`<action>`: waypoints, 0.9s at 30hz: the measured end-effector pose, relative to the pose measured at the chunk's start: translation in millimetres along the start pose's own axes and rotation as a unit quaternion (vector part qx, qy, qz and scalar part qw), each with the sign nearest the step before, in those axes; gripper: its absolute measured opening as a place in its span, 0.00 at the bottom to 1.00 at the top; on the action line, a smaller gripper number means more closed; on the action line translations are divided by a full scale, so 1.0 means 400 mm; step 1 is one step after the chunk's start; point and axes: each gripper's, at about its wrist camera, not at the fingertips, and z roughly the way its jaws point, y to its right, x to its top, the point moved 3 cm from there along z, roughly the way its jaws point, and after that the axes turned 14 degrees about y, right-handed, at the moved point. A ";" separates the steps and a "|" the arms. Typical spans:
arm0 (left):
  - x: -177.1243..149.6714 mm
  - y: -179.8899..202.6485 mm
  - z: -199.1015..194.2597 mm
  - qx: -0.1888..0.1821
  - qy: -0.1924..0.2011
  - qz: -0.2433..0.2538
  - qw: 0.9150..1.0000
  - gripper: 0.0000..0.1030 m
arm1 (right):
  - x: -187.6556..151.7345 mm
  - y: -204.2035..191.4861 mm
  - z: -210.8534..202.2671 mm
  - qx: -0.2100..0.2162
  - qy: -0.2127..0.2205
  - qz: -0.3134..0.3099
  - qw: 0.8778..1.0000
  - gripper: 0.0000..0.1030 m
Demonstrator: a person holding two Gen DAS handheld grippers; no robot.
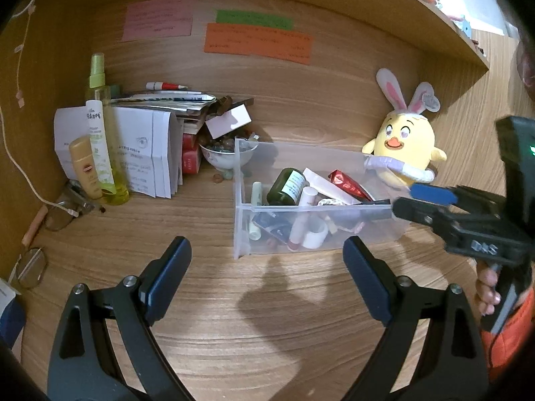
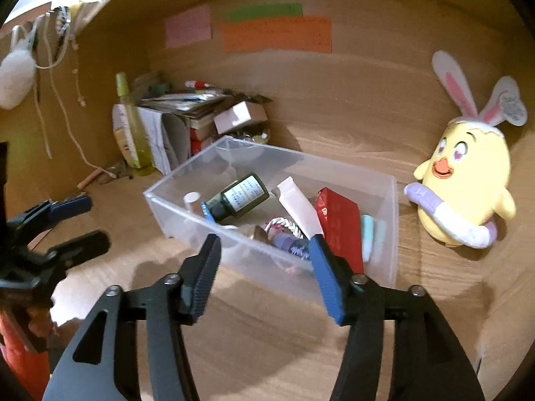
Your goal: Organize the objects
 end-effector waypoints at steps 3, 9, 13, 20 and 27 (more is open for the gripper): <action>-0.005 0.006 -0.004 -0.003 -0.002 0.000 1.000 0.90 | -0.011 -0.005 -0.040 -0.002 0.015 0.008 1.000 0.66; -0.017 0.025 -0.018 -0.009 0.001 -0.003 1.000 0.93 | -0.041 -0.003 -0.094 -0.007 0.030 0.030 0.999 0.78; -0.026 0.042 -0.023 -0.009 0.001 0.001 1.000 0.94 | -0.060 -0.007 -0.118 -0.010 0.033 0.031 0.999 0.79; -0.042 0.071 -0.029 -0.019 0.001 -0.002 1.000 0.95 | -0.088 -0.012 -0.145 -0.022 0.035 0.026 0.999 0.79; -0.059 0.076 -0.022 -0.015 -0.007 -0.009 1.000 0.96 | -0.112 -0.004 -0.149 -0.028 0.030 0.034 0.999 0.79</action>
